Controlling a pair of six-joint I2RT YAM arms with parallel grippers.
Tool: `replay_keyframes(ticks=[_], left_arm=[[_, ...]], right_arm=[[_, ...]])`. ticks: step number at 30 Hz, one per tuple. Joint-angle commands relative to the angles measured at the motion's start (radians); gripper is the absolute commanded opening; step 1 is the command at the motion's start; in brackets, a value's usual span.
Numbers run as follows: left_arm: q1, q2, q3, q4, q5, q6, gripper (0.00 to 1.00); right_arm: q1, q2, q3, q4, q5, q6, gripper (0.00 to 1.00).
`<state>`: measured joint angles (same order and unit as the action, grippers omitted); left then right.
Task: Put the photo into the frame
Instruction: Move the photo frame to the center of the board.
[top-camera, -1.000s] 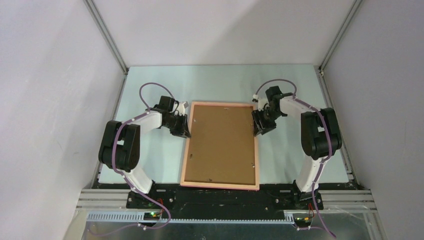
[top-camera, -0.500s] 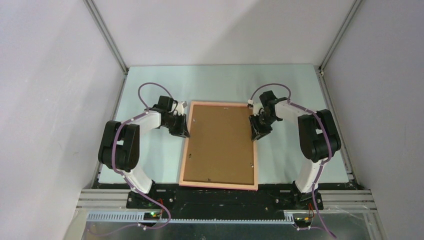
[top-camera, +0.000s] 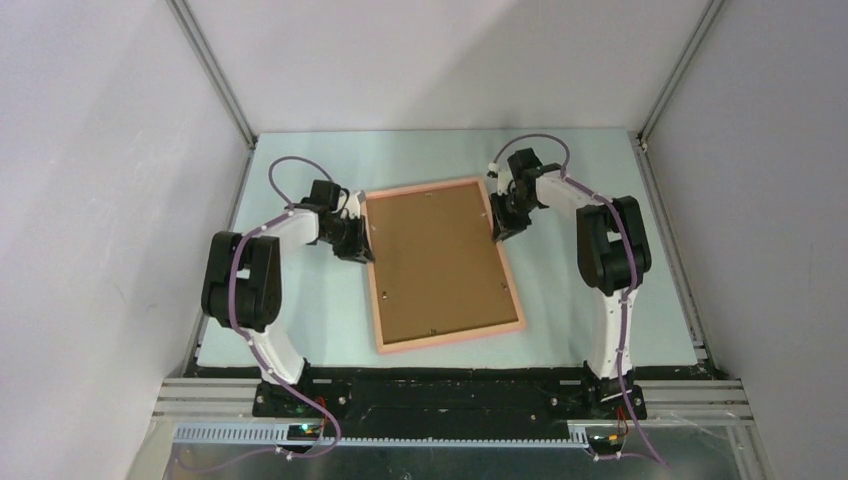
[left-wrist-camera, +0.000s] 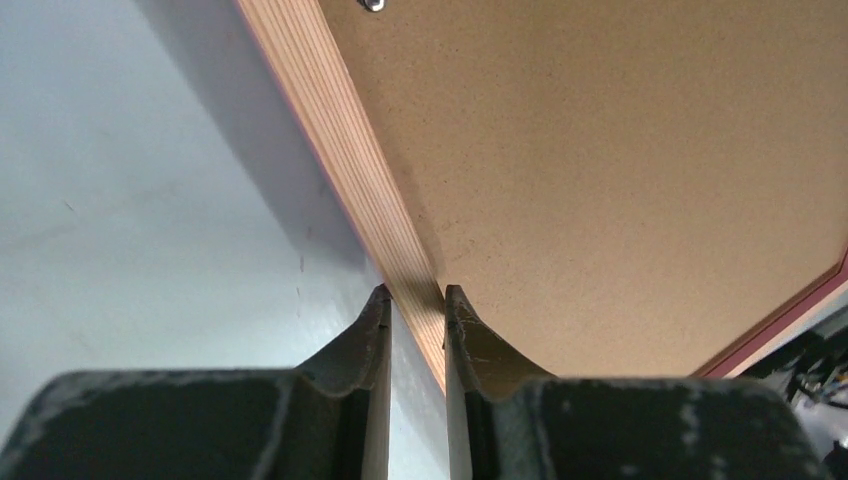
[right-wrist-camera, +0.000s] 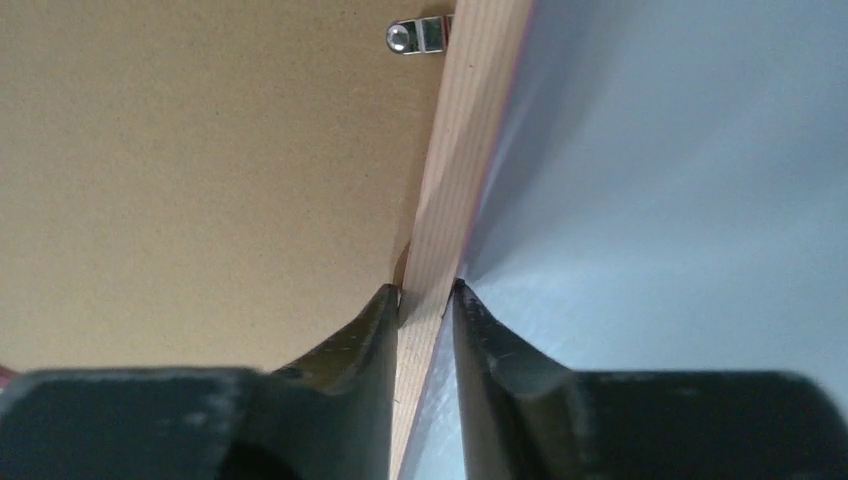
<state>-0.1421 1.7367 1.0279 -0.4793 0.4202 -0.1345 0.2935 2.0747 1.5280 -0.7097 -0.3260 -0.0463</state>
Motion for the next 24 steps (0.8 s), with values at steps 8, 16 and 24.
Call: replay_keyframes(ticks=[8, 16, 24], left_arm=[[0.011, 0.042, 0.086, 0.111, -0.034, -0.122, 0.00], [0.010, 0.042, 0.044, 0.151, -0.029, -0.200, 0.00], [0.010, 0.028, 0.028, 0.173, -0.024, -0.194, 0.00]], right_arm=[[-0.050, -0.076, 0.044, 0.005, -0.032, -0.065, 0.57], [-0.030, -0.283, -0.245, -0.017, -0.061, -0.127, 0.62], [0.063, -0.379, -0.404, 0.020, 0.003, -0.152, 0.62]])
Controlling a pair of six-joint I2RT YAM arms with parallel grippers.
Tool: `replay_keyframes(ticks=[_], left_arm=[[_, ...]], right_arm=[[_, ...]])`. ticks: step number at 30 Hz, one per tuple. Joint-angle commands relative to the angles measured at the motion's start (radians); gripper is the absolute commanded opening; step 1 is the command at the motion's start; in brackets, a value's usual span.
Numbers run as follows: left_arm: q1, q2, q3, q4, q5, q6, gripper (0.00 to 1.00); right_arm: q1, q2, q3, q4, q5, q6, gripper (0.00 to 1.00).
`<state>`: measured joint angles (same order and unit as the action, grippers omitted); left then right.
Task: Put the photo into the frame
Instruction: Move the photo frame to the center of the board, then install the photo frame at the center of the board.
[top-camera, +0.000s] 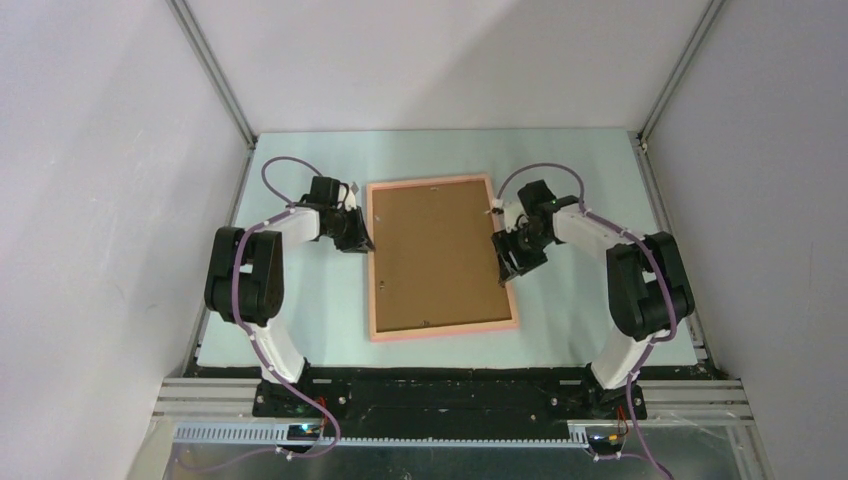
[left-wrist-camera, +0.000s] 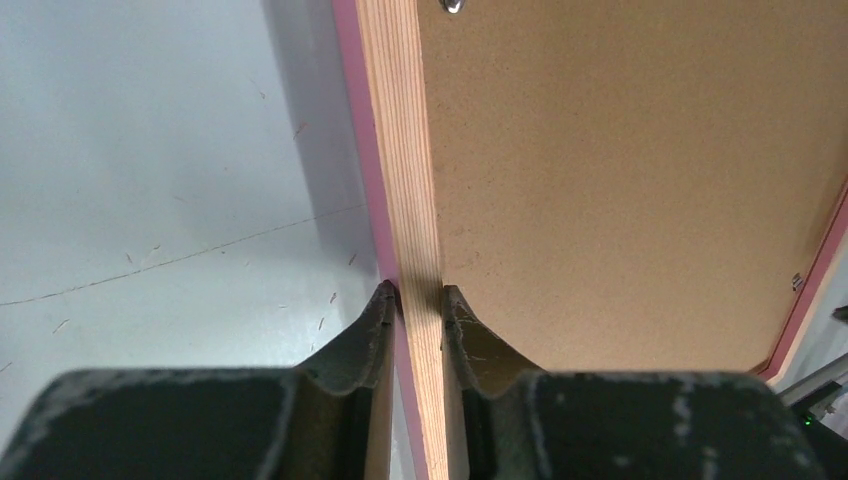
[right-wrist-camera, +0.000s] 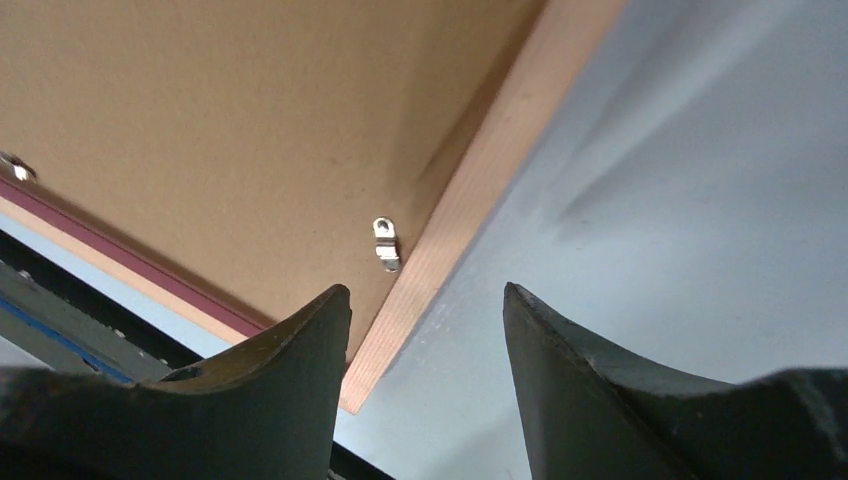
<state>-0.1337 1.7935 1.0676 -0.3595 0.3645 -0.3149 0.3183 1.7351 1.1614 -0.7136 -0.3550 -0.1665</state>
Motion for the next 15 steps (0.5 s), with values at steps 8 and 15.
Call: replay_keyframes(ticks=[8, 15], left_arm=[[0.002, -0.043, -0.019, 0.058, 0.035, -0.004, 0.00], [0.002, -0.044, -0.020, 0.057, 0.040, -0.003, 0.00]], right_arm=[[0.098, -0.018, -0.058, 0.062, 0.130, -0.027, 0.61], [0.134, -0.007, -0.058, 0.094, 0.200, -0.016, 0.59]])
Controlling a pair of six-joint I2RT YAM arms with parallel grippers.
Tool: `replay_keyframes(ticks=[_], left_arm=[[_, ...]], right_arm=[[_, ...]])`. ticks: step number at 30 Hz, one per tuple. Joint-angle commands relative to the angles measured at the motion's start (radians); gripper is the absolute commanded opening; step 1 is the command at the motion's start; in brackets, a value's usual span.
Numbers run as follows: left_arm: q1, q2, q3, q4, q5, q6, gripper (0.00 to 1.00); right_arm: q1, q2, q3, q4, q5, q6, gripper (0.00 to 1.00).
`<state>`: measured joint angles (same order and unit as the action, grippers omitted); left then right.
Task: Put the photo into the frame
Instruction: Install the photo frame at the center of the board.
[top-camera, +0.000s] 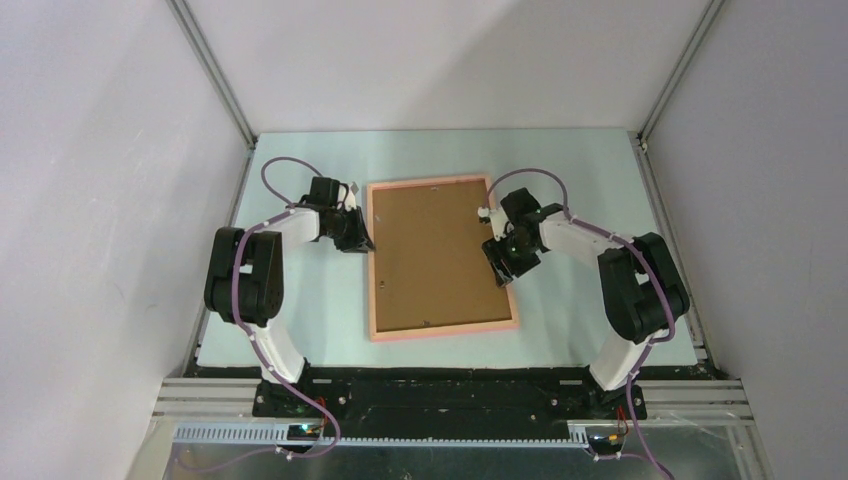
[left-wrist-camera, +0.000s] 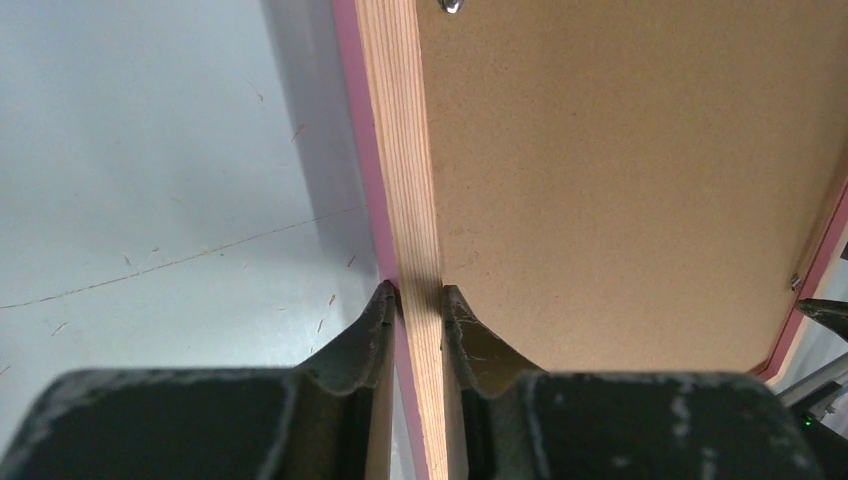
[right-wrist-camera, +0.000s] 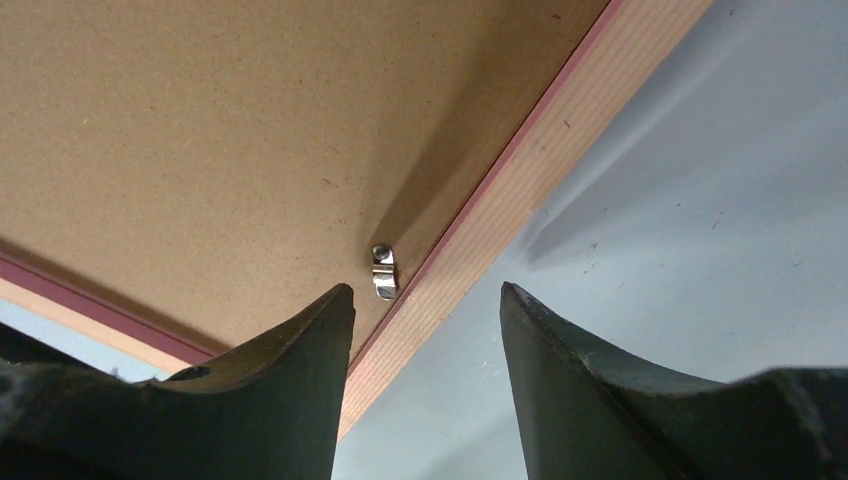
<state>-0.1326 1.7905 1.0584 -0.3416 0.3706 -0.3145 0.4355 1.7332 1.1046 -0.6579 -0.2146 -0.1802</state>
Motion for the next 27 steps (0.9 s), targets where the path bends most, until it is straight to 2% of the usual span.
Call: replay_keyframes(ticks=[1, 21, 27], left_arm=[[0.002, -0.042, -0.010, 0.040, 0.034, -0.002, 0.00], [0.003, -0.038, -0.011, 0.039, 0.034, 0.002, 0.00], [0.005, -0.040, -0.012, 0.039, 0.035, 0.004, 0.00]], right_arm=[[0.020, -0.005, -0.001, 0.040, 0.060, -0.002, 0.59], [0.070, -0.006, -0.028, 0.059, 0.128, -0.002, 0.53], [0.070, -0.005, -0.029, 0.075, 0.141, -0.002, 0.46]])
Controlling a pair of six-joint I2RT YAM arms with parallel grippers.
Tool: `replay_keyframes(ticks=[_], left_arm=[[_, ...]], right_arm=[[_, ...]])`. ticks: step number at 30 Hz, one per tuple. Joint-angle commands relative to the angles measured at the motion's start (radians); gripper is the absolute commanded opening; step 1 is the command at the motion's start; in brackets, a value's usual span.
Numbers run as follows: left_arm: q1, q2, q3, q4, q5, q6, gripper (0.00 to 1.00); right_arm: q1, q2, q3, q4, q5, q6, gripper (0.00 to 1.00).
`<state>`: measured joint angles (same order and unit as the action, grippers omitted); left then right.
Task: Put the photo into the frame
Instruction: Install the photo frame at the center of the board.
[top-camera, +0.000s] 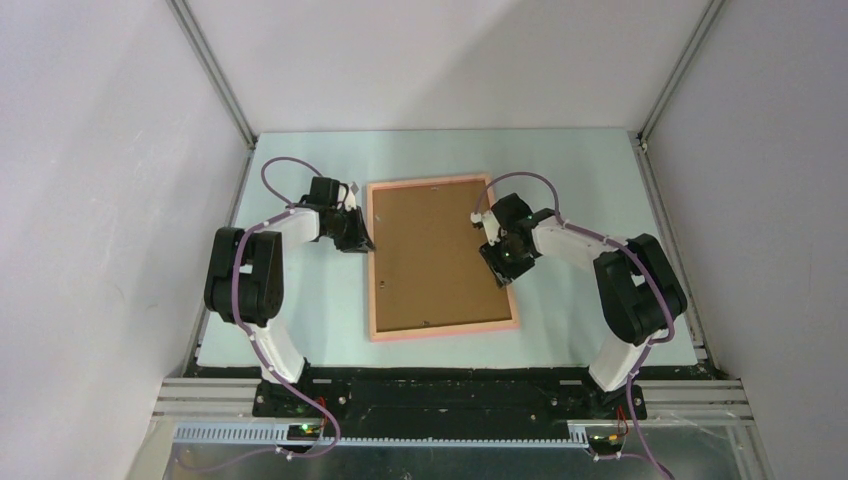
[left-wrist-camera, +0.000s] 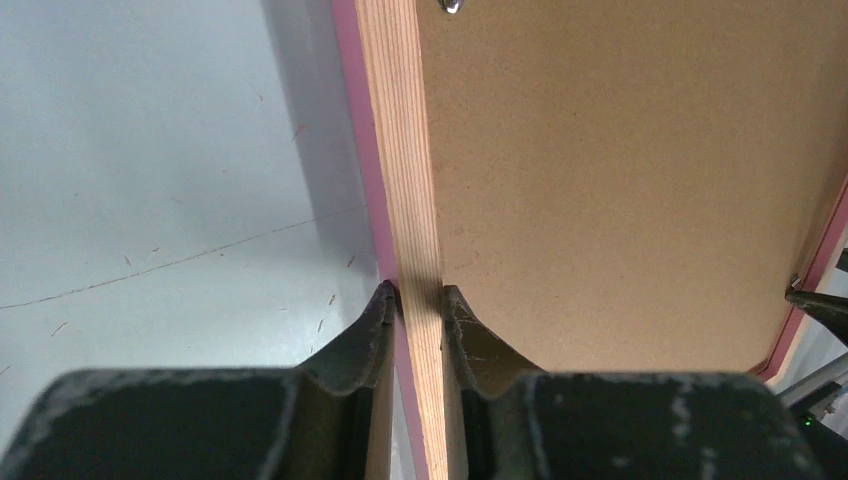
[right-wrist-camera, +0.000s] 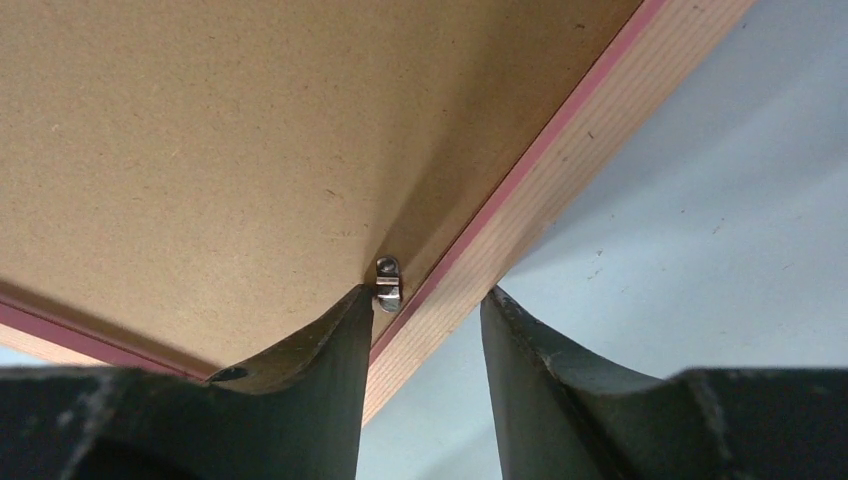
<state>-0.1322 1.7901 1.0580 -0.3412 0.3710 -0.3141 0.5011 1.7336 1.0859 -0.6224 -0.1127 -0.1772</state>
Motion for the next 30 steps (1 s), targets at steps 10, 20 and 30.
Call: replay_keyframes(ticks=[10, 20, 30], left_arm=[[0.004, -0.026, -0.010, 0.040, 0.040, 0.011, 0.00], [0.003, -0.026, -0.014, 0.039, 0.042, 0.018, 0.00], [0.005, -0.028, -0.015, 0.039, 0.043, 0.018, 0.00]], right_arm=[[-0.017, 0.002, -0.001, 0.069, 0.032, 0.010, 0.35], [-0.041, 0.015, 0.032, 0.101, -0.020, 0.026, 0.32], [-0.075, -0.006, 0.043, 0.075, -0.085, 0.024, 0.53]])
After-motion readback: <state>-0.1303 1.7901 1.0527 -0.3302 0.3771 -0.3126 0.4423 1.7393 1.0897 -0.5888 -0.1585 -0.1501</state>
